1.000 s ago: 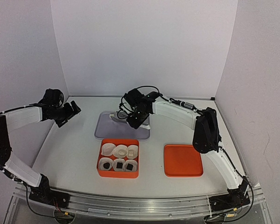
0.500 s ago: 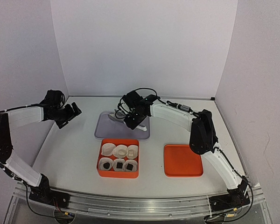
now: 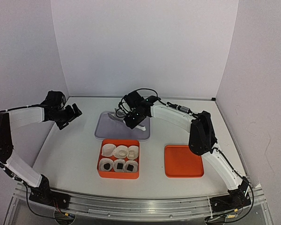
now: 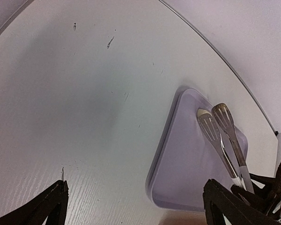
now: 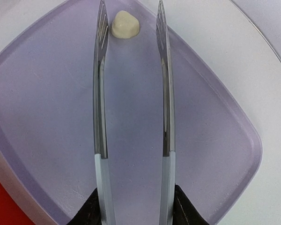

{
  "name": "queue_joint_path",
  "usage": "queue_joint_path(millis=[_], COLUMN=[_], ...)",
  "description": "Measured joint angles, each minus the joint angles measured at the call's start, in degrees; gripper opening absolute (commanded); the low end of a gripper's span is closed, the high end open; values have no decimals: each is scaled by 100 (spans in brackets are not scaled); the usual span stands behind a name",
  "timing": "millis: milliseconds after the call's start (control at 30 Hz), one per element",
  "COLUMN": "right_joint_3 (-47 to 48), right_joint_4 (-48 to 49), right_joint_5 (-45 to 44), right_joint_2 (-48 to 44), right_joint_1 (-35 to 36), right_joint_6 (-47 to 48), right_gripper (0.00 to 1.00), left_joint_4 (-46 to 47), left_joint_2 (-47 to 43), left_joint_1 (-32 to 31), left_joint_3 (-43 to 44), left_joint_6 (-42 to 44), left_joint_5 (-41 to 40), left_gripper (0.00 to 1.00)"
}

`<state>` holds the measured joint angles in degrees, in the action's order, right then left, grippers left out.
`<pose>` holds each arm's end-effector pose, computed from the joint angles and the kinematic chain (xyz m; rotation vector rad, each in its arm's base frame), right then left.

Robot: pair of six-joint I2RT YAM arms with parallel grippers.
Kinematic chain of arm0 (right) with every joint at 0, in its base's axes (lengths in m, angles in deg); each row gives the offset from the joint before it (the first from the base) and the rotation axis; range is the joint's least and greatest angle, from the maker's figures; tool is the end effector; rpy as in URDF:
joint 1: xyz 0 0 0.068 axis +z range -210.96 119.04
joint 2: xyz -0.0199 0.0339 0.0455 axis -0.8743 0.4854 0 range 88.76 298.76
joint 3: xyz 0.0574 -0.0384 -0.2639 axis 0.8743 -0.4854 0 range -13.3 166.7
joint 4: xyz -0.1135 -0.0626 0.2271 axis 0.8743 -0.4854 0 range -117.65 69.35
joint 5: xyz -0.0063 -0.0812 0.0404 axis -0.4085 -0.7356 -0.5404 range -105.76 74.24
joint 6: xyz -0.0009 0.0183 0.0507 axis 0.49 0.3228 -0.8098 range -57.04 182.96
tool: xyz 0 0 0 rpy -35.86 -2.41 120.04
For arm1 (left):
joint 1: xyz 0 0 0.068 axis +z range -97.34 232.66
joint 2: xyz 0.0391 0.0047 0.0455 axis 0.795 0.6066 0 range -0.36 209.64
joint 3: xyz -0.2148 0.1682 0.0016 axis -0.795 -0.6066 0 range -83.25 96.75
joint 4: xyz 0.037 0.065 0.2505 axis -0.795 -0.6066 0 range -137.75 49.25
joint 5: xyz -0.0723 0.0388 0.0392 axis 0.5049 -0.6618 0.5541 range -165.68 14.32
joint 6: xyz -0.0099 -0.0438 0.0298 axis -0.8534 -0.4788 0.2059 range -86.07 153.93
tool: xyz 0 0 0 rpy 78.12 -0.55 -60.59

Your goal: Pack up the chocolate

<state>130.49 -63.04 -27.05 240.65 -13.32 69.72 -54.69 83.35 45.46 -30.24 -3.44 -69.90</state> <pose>0.3913 0.4188 0.1787 -1.0338 2.1997 0.0798 0.3072 -0.0422 0.2256 -0.5757 2.3303 -0.4925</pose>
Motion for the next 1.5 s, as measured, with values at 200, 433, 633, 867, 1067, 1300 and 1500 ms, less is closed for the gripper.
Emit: queue_joint_path(millis=[200,433,633,867,1067,1300,1500], right_joint_3=[0,22,24,18,-202,-767,-1260], right_joint_4=[88,143,192,244,435,544,711], right_joint_5=[79,98,73,72,75,163,328], right_joint_2=[49,158,208,208,173,-307,-1031], right_joint_1=[-9,-11,-11,-11,-11,-11,-9], right_joint_6=[-92,-109,-105,-72,35,158,223], right_gripper=[37,34,26,19,14,7,5], left_joint_4=[-4,-4,-7,-6,-7,-2,-4], left_joint_2=[0,-2,-7,-42,-91,-211,-293], left_joint_1=[0,0,0,0,0,0,0], left_joint_3=[0,0,0,0,0,0,-2], left_joint_6=[0,0,-4,-13,-15,-15,-15], left_joint_5=[-20,-50,-50,-52,-51,-50,-50], left_gripper=[100,100,100,100,100,100,100])
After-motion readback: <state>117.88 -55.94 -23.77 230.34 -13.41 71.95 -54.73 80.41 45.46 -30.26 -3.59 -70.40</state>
